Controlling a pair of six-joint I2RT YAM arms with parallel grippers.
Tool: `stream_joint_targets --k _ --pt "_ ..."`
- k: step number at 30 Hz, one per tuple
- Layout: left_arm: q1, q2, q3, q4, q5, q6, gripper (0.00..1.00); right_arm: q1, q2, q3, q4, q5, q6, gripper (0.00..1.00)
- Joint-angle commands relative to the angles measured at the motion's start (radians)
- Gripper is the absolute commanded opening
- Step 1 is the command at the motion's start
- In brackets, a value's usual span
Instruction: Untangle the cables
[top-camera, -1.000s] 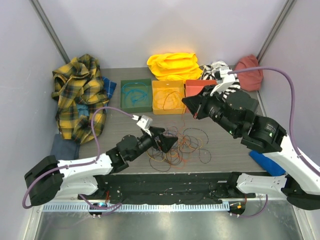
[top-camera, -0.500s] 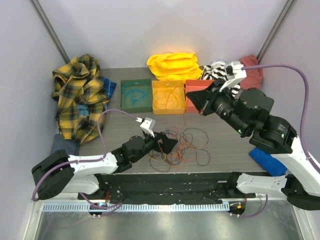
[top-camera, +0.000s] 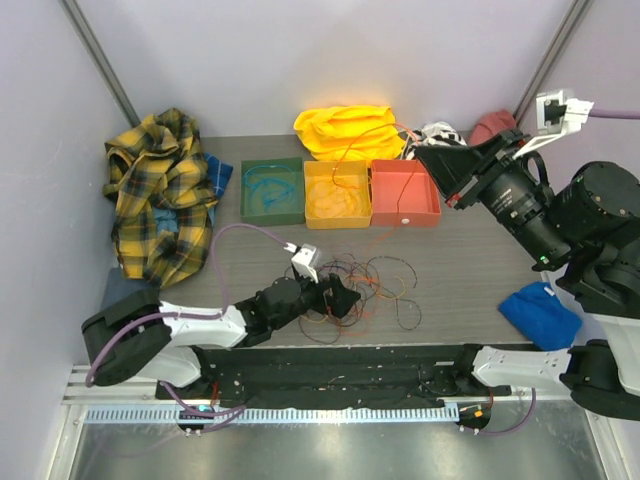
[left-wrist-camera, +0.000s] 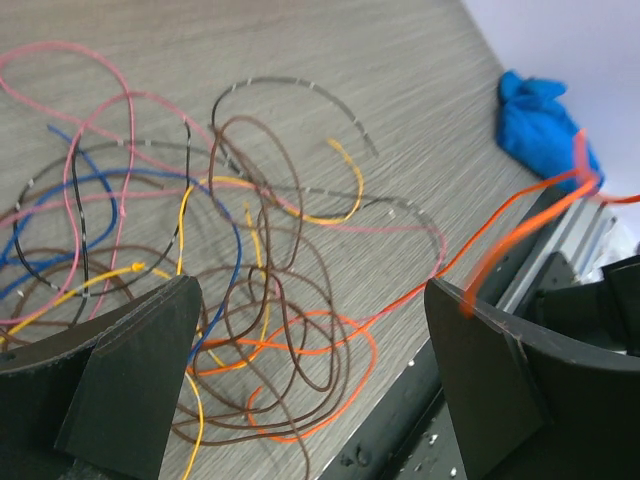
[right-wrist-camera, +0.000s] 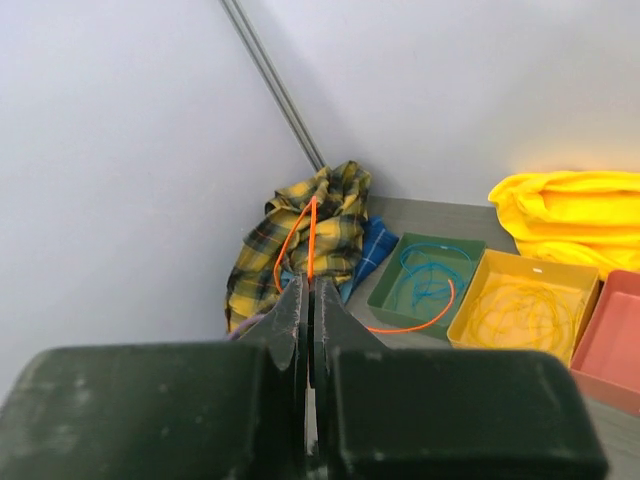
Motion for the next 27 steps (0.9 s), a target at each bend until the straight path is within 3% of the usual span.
stream_joint_targets --k 1,6,14,23,27 --pt "-0.003 -0.11 0.01 0.071 -0.04 0.031 1.0 0.004 -0.025 -0.102 0.026 0.028 -0.011 0.01" --pt "-0.003 -0.156 0.036 0.04 0.029 0.061 0.96 0.002 -0.047 -0.17 0.063 0.031 -0.001 0.01" --pt "-0.017 0.009 0.056 0.14 0.277 0.035 0.98 0.002 -0.022 -0.138 0.057 0.021 -0.002 0.01" --pt "-0.075 0.242 0.145 0.217 0.316 0.083 1.0 0.004 -0.019 -0.13 0.068 0.006 0.001 0.01" --pt "-0.084 0.362 0.178 0.379 0.281 0.035 1.0 0.002 -0.015 -0.113 0.062 -0.002 0.002 0.01"
